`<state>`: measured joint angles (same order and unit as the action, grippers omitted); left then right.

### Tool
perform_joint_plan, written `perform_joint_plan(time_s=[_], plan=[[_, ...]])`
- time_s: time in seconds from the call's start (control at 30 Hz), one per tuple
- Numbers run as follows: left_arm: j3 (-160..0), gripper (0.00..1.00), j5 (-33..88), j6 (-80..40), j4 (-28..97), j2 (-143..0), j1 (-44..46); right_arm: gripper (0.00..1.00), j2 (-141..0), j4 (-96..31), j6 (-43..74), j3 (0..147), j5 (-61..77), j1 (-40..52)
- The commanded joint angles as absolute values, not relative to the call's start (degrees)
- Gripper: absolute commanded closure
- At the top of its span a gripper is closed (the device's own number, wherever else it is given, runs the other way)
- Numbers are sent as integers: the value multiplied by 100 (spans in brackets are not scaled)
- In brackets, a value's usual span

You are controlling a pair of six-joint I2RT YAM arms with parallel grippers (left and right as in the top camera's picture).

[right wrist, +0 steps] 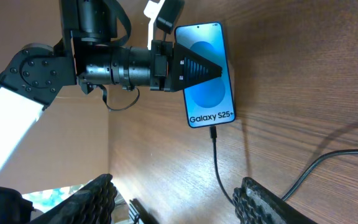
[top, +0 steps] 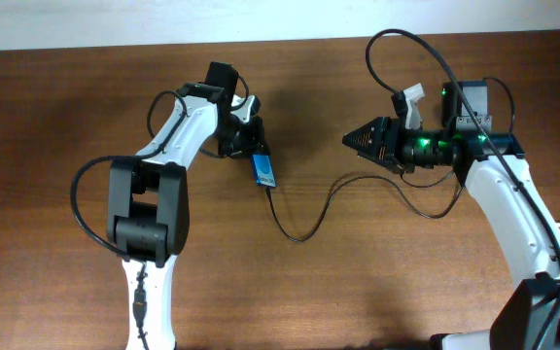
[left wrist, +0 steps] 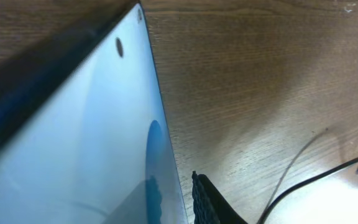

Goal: Plug charger to phone and switch on socket
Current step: 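Lower the phone flat onto the table with the left gripper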

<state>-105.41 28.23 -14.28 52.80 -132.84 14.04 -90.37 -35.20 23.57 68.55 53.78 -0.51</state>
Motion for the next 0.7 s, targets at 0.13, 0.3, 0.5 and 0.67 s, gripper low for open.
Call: perform_joint_plan(time_s=[0.13,0.3,0.5,0.67], plan=[[-10567,66,2532,-1317,5317,-13102,1426,34,-9048,-3544,2268,6888,5332,-75],[-10567,62,2397,-1317,5382,-13102,1426,34,-9048,-3546,2268,6888,5332,-75],[-10567,61,2392,-1315,5404,-13102,1426,34,-9048,-3586,2217,6888,5332,-75],[-10567,61,2274,-1317,5437,-13102,1426,34,-9048,-3715,2119,6888,5330,-75]])
